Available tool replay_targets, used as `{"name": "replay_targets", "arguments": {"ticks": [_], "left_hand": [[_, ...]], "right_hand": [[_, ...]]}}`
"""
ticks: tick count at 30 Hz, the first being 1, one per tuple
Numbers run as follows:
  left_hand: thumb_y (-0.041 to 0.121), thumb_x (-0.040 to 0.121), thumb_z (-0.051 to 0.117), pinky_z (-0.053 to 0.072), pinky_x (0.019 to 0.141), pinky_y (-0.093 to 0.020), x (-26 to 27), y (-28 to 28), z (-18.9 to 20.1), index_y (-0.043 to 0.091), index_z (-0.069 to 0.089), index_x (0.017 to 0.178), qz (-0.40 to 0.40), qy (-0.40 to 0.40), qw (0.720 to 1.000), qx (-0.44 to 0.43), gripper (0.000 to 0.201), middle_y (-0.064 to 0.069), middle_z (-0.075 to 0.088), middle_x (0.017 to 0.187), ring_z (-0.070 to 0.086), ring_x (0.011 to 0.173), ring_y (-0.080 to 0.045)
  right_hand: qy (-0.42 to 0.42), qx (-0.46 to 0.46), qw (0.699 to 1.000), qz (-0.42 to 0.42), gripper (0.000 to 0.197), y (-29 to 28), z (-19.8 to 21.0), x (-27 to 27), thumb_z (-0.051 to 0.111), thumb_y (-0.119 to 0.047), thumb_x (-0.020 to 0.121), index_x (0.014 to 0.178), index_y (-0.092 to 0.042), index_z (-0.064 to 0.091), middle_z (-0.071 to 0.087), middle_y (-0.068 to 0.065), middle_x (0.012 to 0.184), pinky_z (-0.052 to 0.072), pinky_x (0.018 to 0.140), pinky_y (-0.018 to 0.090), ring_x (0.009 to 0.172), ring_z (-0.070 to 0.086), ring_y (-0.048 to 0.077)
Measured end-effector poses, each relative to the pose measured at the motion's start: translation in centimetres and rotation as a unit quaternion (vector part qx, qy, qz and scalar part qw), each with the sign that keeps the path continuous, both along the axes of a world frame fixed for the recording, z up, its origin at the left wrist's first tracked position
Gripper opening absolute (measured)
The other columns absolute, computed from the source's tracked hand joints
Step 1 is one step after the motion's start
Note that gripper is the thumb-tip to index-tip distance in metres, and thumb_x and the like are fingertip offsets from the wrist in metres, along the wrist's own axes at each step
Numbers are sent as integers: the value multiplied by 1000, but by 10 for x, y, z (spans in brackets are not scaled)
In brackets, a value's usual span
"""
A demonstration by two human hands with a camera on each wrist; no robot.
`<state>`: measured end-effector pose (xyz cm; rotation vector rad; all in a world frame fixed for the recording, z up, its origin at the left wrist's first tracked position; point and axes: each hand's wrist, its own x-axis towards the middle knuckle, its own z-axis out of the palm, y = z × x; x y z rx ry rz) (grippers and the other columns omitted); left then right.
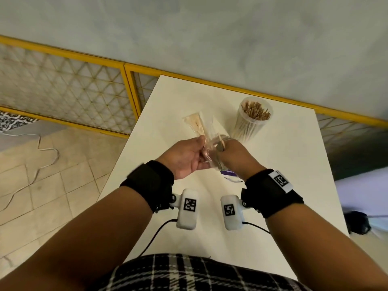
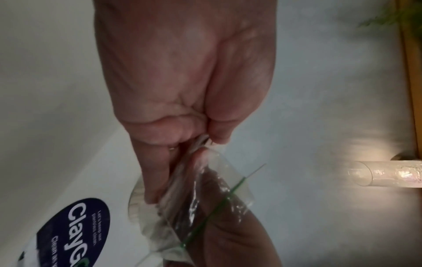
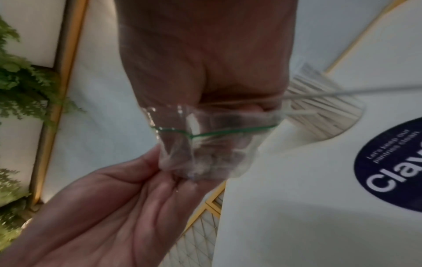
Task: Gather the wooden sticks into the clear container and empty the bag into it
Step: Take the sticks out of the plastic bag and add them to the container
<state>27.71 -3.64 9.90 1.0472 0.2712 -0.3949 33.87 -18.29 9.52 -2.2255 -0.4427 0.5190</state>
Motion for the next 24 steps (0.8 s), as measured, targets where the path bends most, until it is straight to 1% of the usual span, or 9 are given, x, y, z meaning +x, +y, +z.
{"name": "replay_targets", "arguments": {"ticks": [3,5,6,8,11,14,17,20,24], "left_hand": [[42,101,29,55,86,-40,-1,-10,-4,6,52,124,-23,40,999,9,49,-18,59,110,62,93,-26],[44,100,29,52,90,-46,-2,-16,-7,9,54,121,-32,56,998,9,47,-16,63,107,64,92,-28],[44,100,29,51,91,-49,-2,-19,-8,10,54,119,-34,59,998,15,46,-14,65,102,64,90,-29],[44,100,29,49,93,-52,1,-23,-9,11,56,113,-41,67,996,44,44,-10,66,93,64,86,-29],[44,100,30,48,92,-52,5,-27,-8,14,59,106,-65,75,993,69,42,-8,64,98,65,91,-29],[44,100,32,49,89,-50,13,-25,-9,14,56,115,-50,75,993,75,41,-7,61,101,64,93,-29],[44,96,42,50,87,-52,23,-11,-9,18,56,113,15,81,996,39,33,-5,59,93,63,89,-29],[48,87,55,53,79,-48,32,12,-15,24,54,114,69,80,994,2,36,-6,61,99,65,96,-31],[46,95,43,52,82,-46,37,23,-43,27,38,140,126,125,984,29,49,-13,55,131,62,103,-30]], "right_hand": [[106,-5,993,46,33,-9,-3,-1,58,-29,90,85,3,61,61,23,77,50,61,37,63,56,19],[171,11,984,47,37,-13,-8,-2,59,-34,87,85,3,64,62,31,85,51,68,49,72,57,36],[198,33,978,48,33,-16,-12,-2,58,-28,85,82,4,64,60,35,85,46,66,55,73,54,44],[240,85,965,61,23,-19,-11,-4,53,-7,80,78,16,57,52,45,79,38,57,47,72,47,43],[295,160,941,33,26,-28,-11,-4,53,-9,89,87,16,53,54,31,76,33,50,26,67,48,32],[312,158,936,33,20,-35,-8,3,58,-26,84,84,-7,64,54,15,72,20,53,28,62,39,21],[302,101,947,37,18,-51,-1,12,56,-17,77,65,-14,44,37,3,54,15,45,23,45,27,13],[315,95,944,36,28,-75,-6,25,52,-17,96,72,-15,38,39,5,58,21,44,24,46,30,15],[288,167,943,-9,12,-99,0,46,46,-6,99,86,-5,47,56,7,56,41,48,27,47,50,20]]}}
